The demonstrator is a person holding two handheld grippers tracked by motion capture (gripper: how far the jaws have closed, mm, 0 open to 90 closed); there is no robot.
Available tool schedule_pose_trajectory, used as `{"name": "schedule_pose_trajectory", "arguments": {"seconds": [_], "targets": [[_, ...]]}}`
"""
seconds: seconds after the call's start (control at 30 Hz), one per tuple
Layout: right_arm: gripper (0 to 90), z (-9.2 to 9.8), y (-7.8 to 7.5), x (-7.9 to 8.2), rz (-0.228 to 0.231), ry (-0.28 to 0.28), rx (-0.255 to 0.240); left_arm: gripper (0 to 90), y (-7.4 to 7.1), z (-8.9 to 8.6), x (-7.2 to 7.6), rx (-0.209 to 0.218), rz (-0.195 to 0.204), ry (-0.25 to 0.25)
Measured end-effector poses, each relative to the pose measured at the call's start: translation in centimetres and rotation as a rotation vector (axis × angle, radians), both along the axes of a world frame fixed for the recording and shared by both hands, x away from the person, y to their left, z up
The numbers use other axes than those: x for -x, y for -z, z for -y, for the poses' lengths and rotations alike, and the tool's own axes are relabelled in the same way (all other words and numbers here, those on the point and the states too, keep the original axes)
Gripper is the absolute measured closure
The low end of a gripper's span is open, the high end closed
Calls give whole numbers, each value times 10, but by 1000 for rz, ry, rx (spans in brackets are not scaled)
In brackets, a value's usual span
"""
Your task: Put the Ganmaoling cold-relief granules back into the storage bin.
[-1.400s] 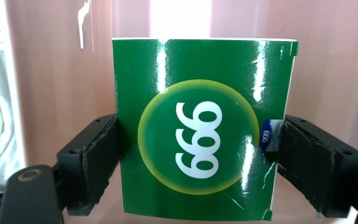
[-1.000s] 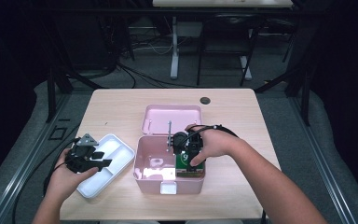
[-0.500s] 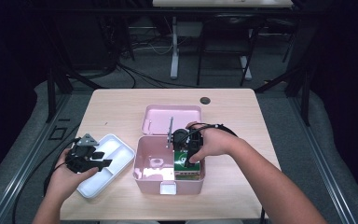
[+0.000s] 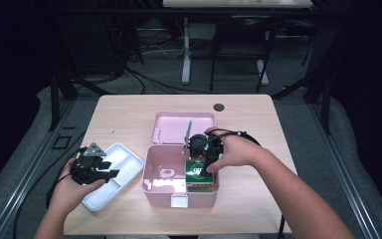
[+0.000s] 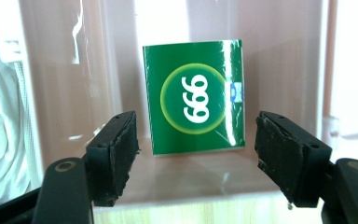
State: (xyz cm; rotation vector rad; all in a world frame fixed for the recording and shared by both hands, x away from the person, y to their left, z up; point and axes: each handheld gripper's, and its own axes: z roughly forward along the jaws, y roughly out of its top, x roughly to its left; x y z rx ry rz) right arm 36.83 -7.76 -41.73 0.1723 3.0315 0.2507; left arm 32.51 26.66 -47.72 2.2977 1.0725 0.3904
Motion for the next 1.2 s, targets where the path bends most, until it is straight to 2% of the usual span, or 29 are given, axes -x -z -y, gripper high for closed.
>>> {"name": "schedule_pose_trajectory", "arguments": {"seconds": [0.23,0.47,0.53,0.67,0.87,1.0,1.1,1.2], "targets": [[307,19,-12,8,30,45,-45,550,1,1,-1,-5,5,-1],[319,37,-18,16,72,105,-48,545,-2,4,-4,-12,10,8],[330,42,-20,17,84,121,-58,545,-4,4,-4,3,9,7],[359,52,-22,18,90,157,-108,545,-6,3,-5,8,9,4],[360,66,-18,19,102,185,-153,547,-6,3,-6,-14,0,0],[362,81,-15,21,112,238,-206,553,-8,0,-7,-9,-12,-13],[382,89,-15,24,127,253,-226,553,-7,0,-9,-17,-21,-17],[401,97,-13,26,145,285,-256,551,-7,2,-12,-43,-25,-18]]}}
